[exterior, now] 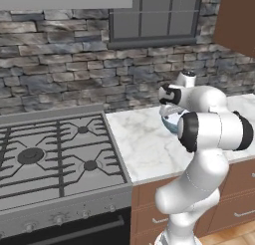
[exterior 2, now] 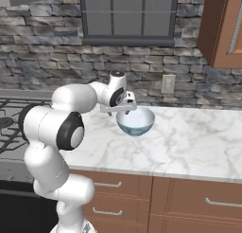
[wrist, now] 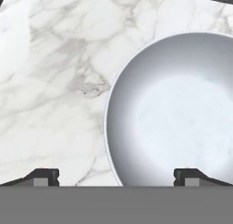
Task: Pick the cup and bowl from the counter and place them on the counter next to the sink.
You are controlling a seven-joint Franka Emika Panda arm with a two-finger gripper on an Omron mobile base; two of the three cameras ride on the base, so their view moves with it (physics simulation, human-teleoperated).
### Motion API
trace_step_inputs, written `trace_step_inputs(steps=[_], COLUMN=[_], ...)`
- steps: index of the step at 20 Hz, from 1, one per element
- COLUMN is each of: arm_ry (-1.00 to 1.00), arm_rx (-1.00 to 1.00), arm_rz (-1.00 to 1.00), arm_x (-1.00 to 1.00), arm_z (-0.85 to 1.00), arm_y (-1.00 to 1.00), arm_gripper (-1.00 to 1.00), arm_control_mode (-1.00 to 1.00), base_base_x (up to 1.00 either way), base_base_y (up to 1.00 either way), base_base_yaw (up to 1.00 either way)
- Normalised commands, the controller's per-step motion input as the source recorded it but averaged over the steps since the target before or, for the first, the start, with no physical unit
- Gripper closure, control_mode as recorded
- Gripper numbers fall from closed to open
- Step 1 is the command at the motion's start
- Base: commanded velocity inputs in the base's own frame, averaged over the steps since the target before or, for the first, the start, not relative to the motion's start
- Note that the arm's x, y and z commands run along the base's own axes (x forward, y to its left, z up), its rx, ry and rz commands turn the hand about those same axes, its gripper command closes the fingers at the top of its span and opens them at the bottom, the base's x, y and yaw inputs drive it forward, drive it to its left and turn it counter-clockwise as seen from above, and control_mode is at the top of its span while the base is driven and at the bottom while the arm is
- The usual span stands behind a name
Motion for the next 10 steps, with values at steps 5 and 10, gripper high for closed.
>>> trace_step_inputs(steps=[5, 10], arm_ry=[0.0, 0.0], arm_rx=[-0.02, -0.03], arm_rz=[-0.07, -0.06], arm_x=[0.11, 0.18], arm_z=[-0.25, -0.3], arm_y=[0.01, 0.14], arm_gripper=[-1.0, -1.0], arm_control_mode=[-1.0, -1.0], base_base_x=[0.0, 0.0], base_base_y=[0.0, 0.0], base_base_yaw=[0.0, 0.0])
